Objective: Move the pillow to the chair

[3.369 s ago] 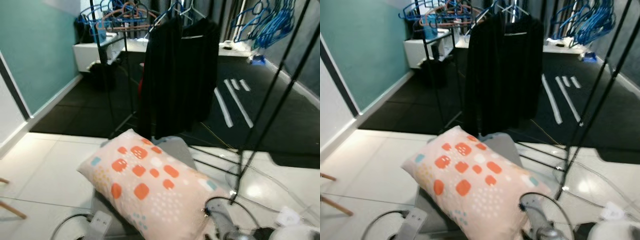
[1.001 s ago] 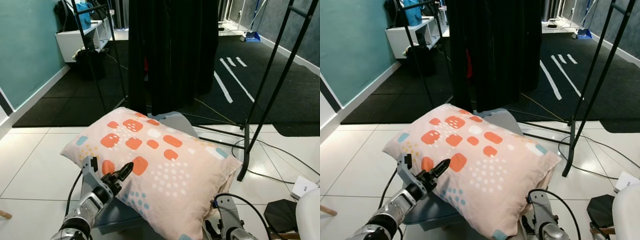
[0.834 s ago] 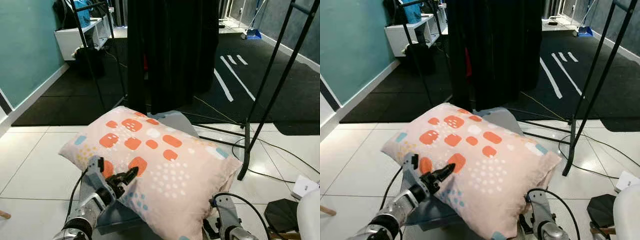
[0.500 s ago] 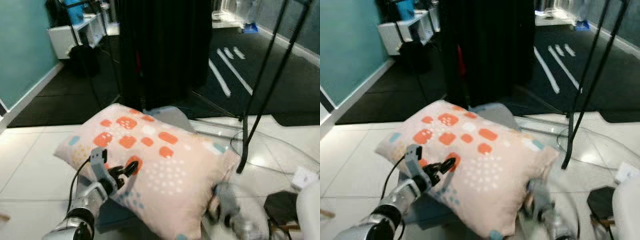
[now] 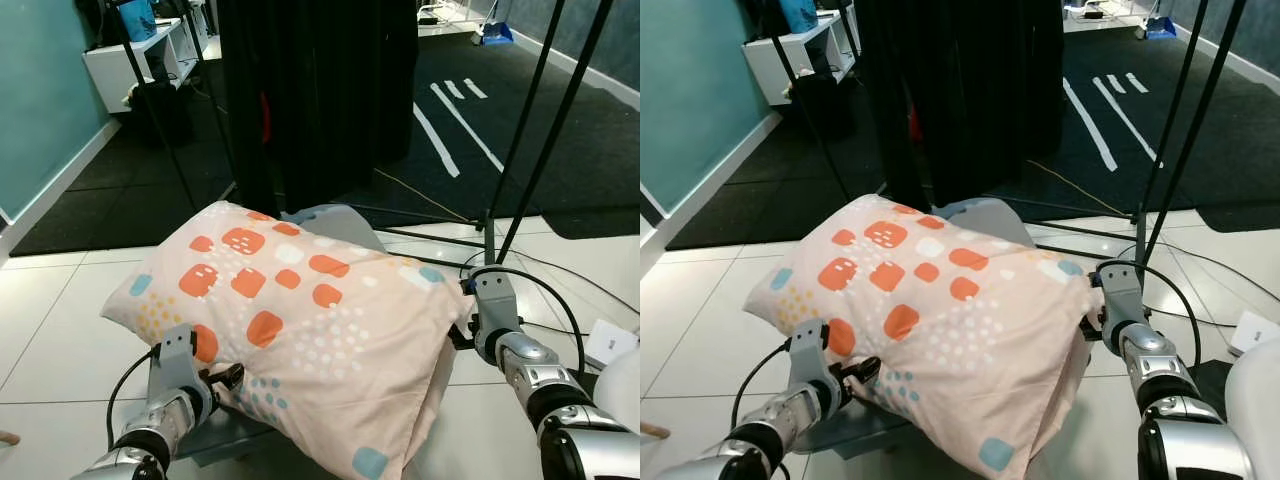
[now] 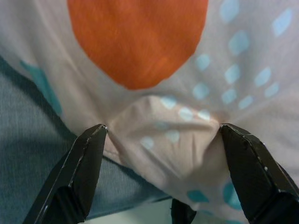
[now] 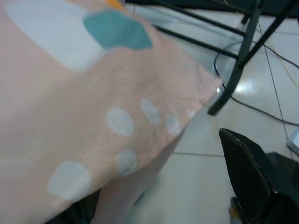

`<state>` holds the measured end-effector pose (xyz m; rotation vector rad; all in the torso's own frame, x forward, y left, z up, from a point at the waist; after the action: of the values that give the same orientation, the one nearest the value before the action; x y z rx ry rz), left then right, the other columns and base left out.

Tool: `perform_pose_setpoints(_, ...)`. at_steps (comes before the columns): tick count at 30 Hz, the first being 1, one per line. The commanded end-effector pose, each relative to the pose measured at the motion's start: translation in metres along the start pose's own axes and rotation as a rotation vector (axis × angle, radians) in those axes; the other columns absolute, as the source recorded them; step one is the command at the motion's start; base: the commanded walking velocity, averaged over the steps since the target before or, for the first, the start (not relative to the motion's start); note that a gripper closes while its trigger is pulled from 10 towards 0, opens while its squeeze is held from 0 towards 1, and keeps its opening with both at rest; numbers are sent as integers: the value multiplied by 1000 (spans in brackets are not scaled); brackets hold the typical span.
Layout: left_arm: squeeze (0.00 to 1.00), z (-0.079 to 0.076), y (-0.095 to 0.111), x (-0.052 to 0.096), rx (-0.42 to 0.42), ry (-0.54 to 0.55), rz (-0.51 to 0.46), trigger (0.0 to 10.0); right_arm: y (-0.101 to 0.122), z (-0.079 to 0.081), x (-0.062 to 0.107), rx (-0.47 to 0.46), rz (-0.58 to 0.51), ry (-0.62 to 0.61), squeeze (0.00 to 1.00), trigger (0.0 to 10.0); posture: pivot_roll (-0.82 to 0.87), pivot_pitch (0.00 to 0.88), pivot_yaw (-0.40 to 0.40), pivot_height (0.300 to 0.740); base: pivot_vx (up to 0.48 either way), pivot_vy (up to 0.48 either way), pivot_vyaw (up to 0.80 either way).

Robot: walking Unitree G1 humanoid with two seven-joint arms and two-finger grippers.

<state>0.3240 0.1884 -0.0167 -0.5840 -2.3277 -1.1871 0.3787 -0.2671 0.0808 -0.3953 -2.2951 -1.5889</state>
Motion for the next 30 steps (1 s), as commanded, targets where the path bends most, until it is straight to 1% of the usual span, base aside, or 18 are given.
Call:
perform_pose_setpoints(1, 0, 19, -7, 6, 20, 62, 27, 10000, 5, 7, -2, -20, -9, 35, 0, 10000, -320, 122, 65, 500, 0, 0, 0)
perform_pose_setpoints(3, 0, 22, -7, 7, 23, 78, 29, 10000, 10, 9, -3, -27, -25, 55, 0, 10000, -318, 119, 64, 500, 0, 0, 0)
perform_pose_setpoints(6, 0, 35, -6, 10, 95, 161, 28, 10000, 20, 12, -4, -9, -42, 92, 0, 10000, -317, 112, 63, 500, 0, 0, 0)
perform_pose_setpoints(9, 0, 37, -11, 11, 133, 163, 54, 10000, 23, 12, -4, 8, -43, 93, 0, 10000, -319, 108, 64, 500, 0, 0, 0)
perform_pose_setpoints(10, 0, 30, -18, 10, 117, 112, 95, 10000, 26, 11, -5, 12, -46, 90, 0, 10000, -320, 107, 64, 500, 0, 0, 0)
perform_pose_setpoints(11, 0, 30, -18, 10, 117, 112, 95, 10000, 26, 11, -5, 12, -46, 90, 0, 10000, -320, 107, 64, 500, 0, 0, 0)
perform_pose_setpoints(12, 0, 15, -22, 8, 36, -13, 125, 10000, 29, 11, -5, 15, -51, 88, 0, 10000, -327, 101, 63, 500, 0, 0, 0)
perform_pose_setpoints(13, 0, 5, -26, 7, -25, -103, 148, 10000, 31, 10, -5, 17, -54, 86, 0, 10000, -329, 101, 63, 500, 0, 0, 0)
perform_pose_setpoints(14, 0, -11, -23, 6, -26, -235, 145, 10000, 34, 9, -6, 25, -56, 84, 0, 10000, -335, 98, 63, 500, 0, 0, 0)
perform_pose_setpoints(15, 0, -11, -23, 6, -26, -235, 145, 10000, 34, 9, -6, 25, -56, 84, 0, 10000, -335, 98, 63, 500, 0, 0, 0)
perform_pose_setpoints(17, 0, -27, -14, 8, 0, -385, 125, 10000, 36, 8, -6, 34, -56, 84, 0, 10000, -331, 95, 60, 500, 0, 0, 0)
perform_pose_setpoints(18, 0, -27, -14, 8, 0, -385, 125, 10000, 36, 8, -6, 34, -56, 84, 0, 10000, -331, 95, 60, 500, 0, 0, 0)
perform_pose_setpoints(19, 0, -34, -12, 9, 5, -446, 130, 10000, 36, 7, -6, 37, -56, 83, 0, 10000, -330, 96, 61, 500, 0, 0, 0)
perform_pose_setpoints(20, 0, -39, -14, 11, -10, -503, 165, 10000, 37, 6, -5, 38, -55, 82, 0, 10000, -330, 96, 60, 500, 0, 0, 0)
perform_pose_setpoints(21, 0, -39, -14, 11, -10, -503, 165, 10000, 37, 6, -5, 38, -55, 82, 0, 10000, -330, 96, 60, 500, 0, 0, 0)
perform_pose_setpoints(25, 0, -50, -30, 17, -73, -624, 278, 10000, 38, 5, -5, 42, -53, 79, 0, 10000, -330, 99, 61, 500, 0, 0, 0)
perform_pose_setpoints(29, 0, -55, -32, 17, -58, -635, 285, 10000, 38, 3, -5, 42, -52, 76, 0, 10000, -329, 98, 60, 500, 0, 0, 0)
perform_pose_setpoints(30, 0, -61, -31, 15, -28, -653, 282, 10000, 38, 3, -5, 44, -49, 72, 0, 10000, -332, 98, 61, 500, 0, 0, 0)
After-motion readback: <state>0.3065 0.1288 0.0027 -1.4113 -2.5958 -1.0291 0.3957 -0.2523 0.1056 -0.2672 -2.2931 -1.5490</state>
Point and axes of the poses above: a point about 5 cm out from each wrist's last joint towards the gripper, its own x axis pointing back from the gripper into the wrist, its own y axis along the axis of the wrist's last joint, z = x × y, the point moved 3 cm from there along -x, pointing out of the wrist towards the gripper, and after that the axes turned 10 degrees about x, right-handed, at the moved point
